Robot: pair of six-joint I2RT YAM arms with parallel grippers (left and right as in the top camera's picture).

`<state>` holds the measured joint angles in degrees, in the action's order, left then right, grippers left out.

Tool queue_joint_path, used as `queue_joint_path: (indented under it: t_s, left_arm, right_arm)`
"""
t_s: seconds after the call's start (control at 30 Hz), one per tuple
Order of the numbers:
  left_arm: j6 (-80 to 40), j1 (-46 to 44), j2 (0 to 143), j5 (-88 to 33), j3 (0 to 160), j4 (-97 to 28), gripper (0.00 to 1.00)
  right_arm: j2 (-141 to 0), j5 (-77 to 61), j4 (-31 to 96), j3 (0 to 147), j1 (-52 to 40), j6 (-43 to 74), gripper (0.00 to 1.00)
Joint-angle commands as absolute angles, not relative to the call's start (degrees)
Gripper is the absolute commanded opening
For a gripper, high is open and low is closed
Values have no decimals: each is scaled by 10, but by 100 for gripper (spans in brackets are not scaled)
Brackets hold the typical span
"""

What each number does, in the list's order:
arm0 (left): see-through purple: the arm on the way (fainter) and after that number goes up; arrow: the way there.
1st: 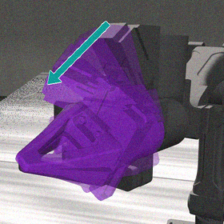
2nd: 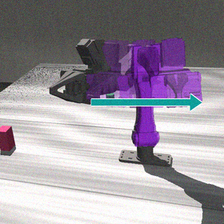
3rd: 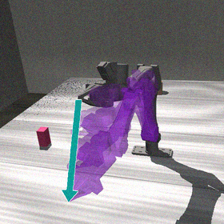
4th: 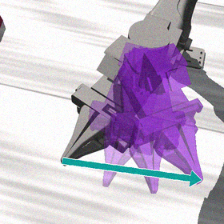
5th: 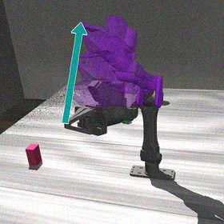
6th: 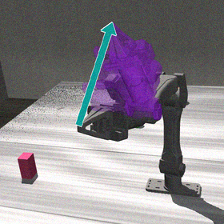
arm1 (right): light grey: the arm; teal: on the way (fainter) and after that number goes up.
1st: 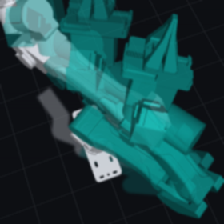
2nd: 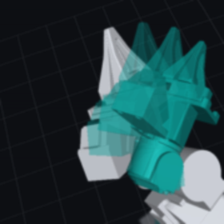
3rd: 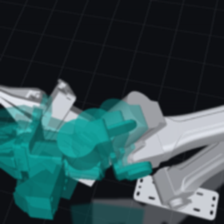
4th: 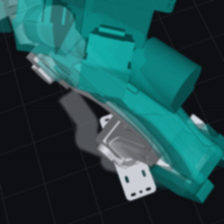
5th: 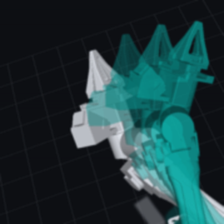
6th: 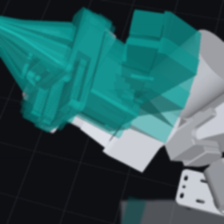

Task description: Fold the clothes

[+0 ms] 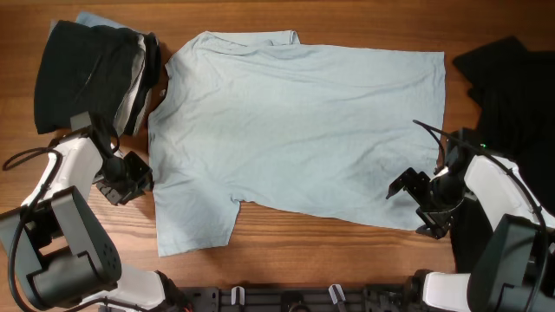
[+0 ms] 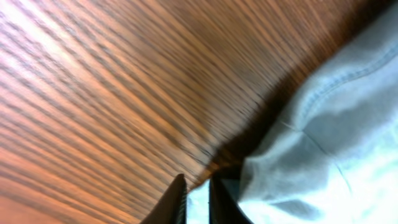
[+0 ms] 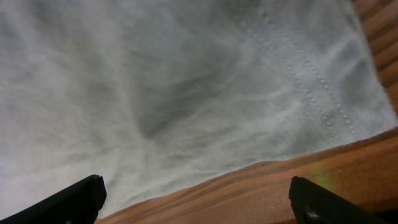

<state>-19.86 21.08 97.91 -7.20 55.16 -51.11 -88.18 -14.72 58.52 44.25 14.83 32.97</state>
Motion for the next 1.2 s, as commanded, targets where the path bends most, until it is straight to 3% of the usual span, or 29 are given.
queue_joint_path:
  t_s: [0.0, 0.13, 0.33, 0.5, 0.63, 0.73, 0.87, 0.93, 1.17]
  left_arm:
    - [-130, 204, 969, -180, 560, -524, 41]
    - [-84, 172, 969, -194, 551, -539, 64]
    - [-81, 136, 969, -161, 519, -518, 64]
    - [-81, 140, 969, -154, 517, -518, 65]
    - [-81, 140, 969, -154, 517, -519, 66]
    - [-81, 140, 969, -154, 517, -519, 66]
    - [-82, 140, 969, -154, 517, -524, 67]
    - [-81, 140, 969, -154, 517, -528, 72]
    - [-81, 140, 969, -154, 517, -542, 75]
  right_arm:
    - [-890, -118, 575, 424, 160, 396, 99]
    - [-890, -120, 589, 423, 185, 396, 99]
    - [-890, -118, 601, 415, 196, 398, 95]
    - [-890, -121, 567, 370, 196, 430, 72]
    - [-890, -137, 528, 314, 196, 439, 40]
    - [-890, -150, 501, 305, 196, 438, 30]
    - [-890, -150, 486, 320, 196, 412, 7]
    - [-890, -146, 488, 338, 196, 389, 4]
    - [-890, -133, 503, 378, 196, 350, 4]
